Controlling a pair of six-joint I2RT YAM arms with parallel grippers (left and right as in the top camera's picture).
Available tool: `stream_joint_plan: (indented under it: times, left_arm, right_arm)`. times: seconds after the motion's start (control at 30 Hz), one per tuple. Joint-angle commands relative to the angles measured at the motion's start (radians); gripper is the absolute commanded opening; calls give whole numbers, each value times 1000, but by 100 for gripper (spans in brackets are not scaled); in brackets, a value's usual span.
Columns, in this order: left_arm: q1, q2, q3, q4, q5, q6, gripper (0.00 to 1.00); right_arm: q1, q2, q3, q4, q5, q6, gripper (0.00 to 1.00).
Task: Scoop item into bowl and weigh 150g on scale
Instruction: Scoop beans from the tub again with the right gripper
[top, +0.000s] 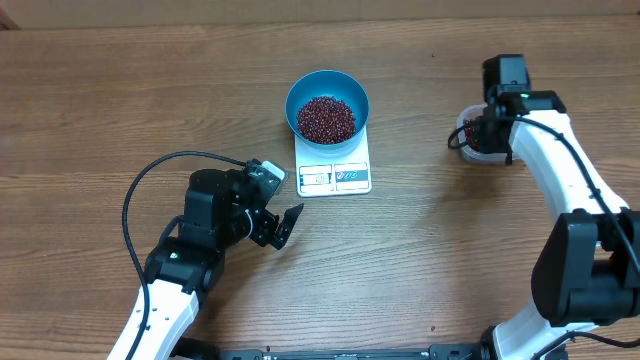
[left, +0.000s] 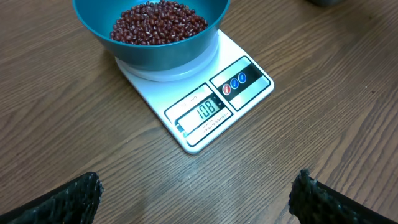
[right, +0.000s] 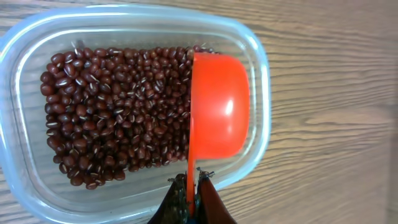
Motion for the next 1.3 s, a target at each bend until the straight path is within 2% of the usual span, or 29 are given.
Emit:
stream_joint_plan:
  times: [0.0, 0.17, 0.37, 0.63, 1.27]
  left_arm:
    - [3, 8, 0, 1, -2, -11, 100]
    - [3, 8, 0, 1, -2, -11, 100]
    - [3, 8, 0, 1, -2, -11, 100]
    - [3, 8, 0, 1, -2, -11, 99]
    - [3, 8, 0, 1, -2, -11, 99]
  right_arm:
    - [5, -2, 26, 6, 87, 19, 4]
    - [-11, -2, 25, 16, 79, 23, 4]
    - [-53, -1, 24, 29, -50, 21, 4]
    - [-96, 1, 23, 44, -123, 14, 4]
    - [-101, 61, 23, 8, -250, 10, 4]
